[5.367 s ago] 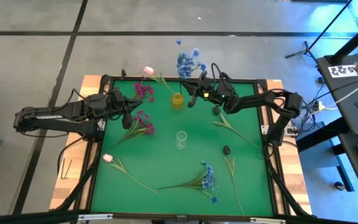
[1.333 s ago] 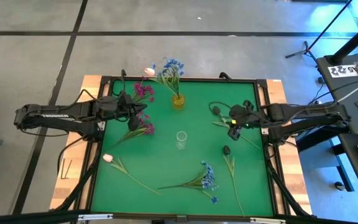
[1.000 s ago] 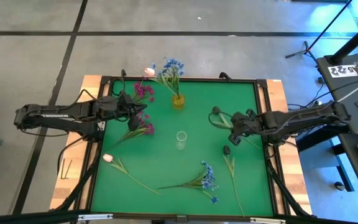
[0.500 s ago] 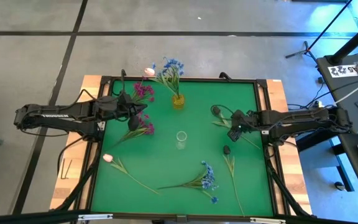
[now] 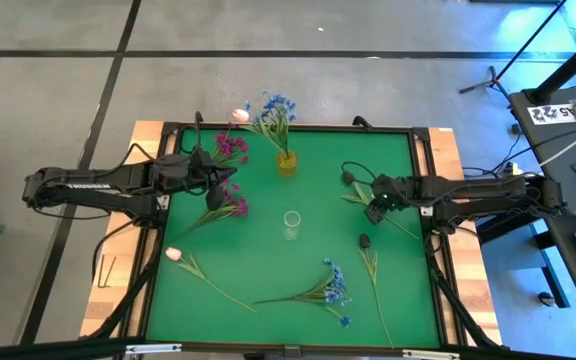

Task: Sort flowers into vase by color
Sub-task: Put the top black flower into the transparent vase

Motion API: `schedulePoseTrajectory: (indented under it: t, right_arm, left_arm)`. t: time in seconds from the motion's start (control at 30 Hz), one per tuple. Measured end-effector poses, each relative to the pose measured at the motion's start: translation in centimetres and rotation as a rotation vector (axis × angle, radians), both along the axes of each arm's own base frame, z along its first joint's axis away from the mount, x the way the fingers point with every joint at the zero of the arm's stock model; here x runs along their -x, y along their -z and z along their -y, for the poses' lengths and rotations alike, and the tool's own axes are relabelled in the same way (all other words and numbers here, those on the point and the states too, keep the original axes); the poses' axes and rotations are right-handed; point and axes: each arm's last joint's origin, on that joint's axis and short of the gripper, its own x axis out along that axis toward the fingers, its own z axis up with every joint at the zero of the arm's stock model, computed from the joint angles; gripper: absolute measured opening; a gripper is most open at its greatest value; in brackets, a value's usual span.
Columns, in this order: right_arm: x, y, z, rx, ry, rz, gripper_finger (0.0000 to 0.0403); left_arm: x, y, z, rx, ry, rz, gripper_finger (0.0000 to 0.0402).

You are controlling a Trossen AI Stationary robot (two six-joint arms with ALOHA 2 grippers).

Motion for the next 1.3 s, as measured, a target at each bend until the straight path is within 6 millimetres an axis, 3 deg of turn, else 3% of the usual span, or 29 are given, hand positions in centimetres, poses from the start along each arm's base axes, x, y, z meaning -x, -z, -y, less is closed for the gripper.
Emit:
schedulePoseTrajectory:
  t: [0.47, 1.0, 1.3]
  right_arm:
    - [0.8, 1.8, -0.1, 0.033, -0.008, -0.015, 0.0185]
    - [0.9, 2.0, -0.1, 0.03, -0.019, -0.019, 0.0014]
    - [-0.1, 1.5, 0.0, 0.041, -0.045, 0.091, 0.0023]
  left_arm:
    - [0.0, 0.0, 0.0, 0.0, 0.0, -0.001, 0.0006]
    - [0.0, 0.0, 0.0, 0.0, 0.0, -0.001, 0.0006]
    - [0.0, 0.0, 0.0, 0.0, 0.0, -0.002, 0.0006]
